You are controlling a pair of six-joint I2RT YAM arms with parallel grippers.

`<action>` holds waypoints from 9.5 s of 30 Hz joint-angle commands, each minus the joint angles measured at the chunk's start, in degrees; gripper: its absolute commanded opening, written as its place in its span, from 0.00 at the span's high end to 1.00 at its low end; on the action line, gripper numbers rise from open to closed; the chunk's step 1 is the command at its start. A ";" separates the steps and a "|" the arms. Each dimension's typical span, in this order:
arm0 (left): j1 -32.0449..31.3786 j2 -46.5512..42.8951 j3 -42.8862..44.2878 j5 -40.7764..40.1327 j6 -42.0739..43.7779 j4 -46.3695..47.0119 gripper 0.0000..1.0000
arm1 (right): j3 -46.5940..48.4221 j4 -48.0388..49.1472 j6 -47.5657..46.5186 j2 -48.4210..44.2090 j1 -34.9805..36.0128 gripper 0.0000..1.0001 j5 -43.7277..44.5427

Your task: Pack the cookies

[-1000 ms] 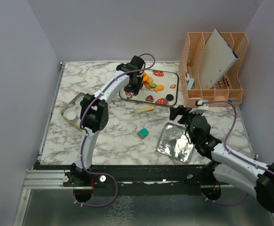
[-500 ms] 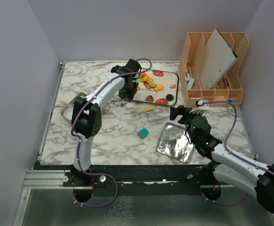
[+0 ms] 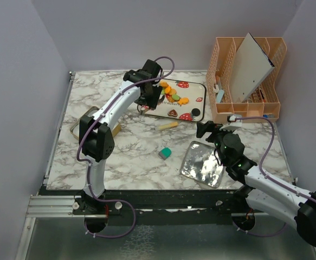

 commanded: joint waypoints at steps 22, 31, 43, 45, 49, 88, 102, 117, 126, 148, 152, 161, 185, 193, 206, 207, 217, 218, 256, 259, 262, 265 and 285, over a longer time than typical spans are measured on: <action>-1.49 3.58 -3.58 6.13 -13.07 19.56 0.47 | -0.89 1.09 -0.37 0.80 -0.23 0.00 2.40; -0.50 2.71 -6.47 8.72 -19.66 27.05 0.53 | -0.96 1.16 -0.37 0.87 -0.23 0.00 2.49; 0.14 6.94 -2.23 4.82 -20.13 26.61 0.51 | -0.98 1.07 -0.37 0.58 -0.23 0.00 2.67; 0.39 7.76 -1.72 4.40 -19.99 26.32 0.51 | -1.07 1.07 -0.37 0.48 -0.23 0.00 2.76; 0.93 9.05 -0.59 4.48 -19.69 25.86 0.51 | -1.03 1.19 -0.31 0.63 -0.23 0.00 2.60; 2.49 1.19 -7.61 7.32 -19.31 28.30 0.90 | -1.15 1.48 -0.28 1.03 -0.23 0.00 2.58; 2.67 -18.18 -26.13 1.20 -17.42 30.16 1.00 | -1.16 1.62 -0.20 1.25 -0.23 0.00 2.15; 11.37 -41.30 -43.08 -3.18 -14.94 22.87 1.00 | -1.16 1.94 -0.28 1.54 -0.23 0.01 1.17; 16.99 -49.90 -48.52 -4.36 -16.15 15.55 1.00 | -1.08 2.06 0.08 2.21 -0.23 0.00 1.05; 18.09 -51.21 -56.51 -0.31 -12.83 10.40 1.00 | -0.98 2.10 0.87 2.69 -0.23 0.00 0.64; 18.54 -49.59 -56.16 -0.53 -10.29 10.46 1.00 | -0.99 2.17 0.77 2.76 -0.23 0.00 0.65; 18.89 -46.12 -55.22 -0.85 -7.46 10.30 0.97 | -0.98 2.22 0.77 2.89 -0.23 0.00 0.50; 18.89 -45.02 -55.27 -0.44 -5.52 12.94 0.78 | -0.92 2.21 0.59 2.81 -0.23 0.00 0.27; 18.89 -44.60 -55.30 0.16 -5.69 12.16 0.70 | -0.98 2.14 0.56 2.59 -0.23 0.00 0.39; 18.89 -46.13 -54.90 0.03 -5.95 11.01 0.53 | -0.98 2.30 0.59 2.80 -0.23 0.01 0.38; 18.89 -46.24 -54.73 0.15 -5.96 11.00 0.52 | -0.98 2.30 0.59 2.81 -0.23 0.00 0.43; 18.89 -48.75 -50.12 2.30 -6.99 9.43 0.55 | -0.98 2.39 0.54 2.92 -0.23 0.00 0.21; 18.89 -48.76 -49.47 3.14 -7.14 9.41 0.56 | -0.98 2.39 0.51 2.89 -0.23 0.00 0.21; -0.03 -13.13 -24.63 7.85 -21.11 34.60 0.54 | -1.78 2.57 0.50 2.28 -0.23 0.00 2.67; -0.01 -9.90 -20.72 2.79 -19.57 33.00 0.52 | -1.87 2.65 0.51 2.35 -0.23 0.00 2.67; -0.01 -6.17 -16.34 -1.69 -17.98 30.82 0.50 | -1.78 2.74 0.59 2.71 -0.23 0.00 2.67; -0.01 -2.66 -12.68 -3.71 -16.78 29.29 0.49 | -1.69 2.66 0.59 2.79 -0.23 0.00 2.70; -2.49 10.93 -1.09 -12.20 -14.56 28.14 0.48 | -1.60 3.05 0.77 3.92 -0.23 0.00 2.52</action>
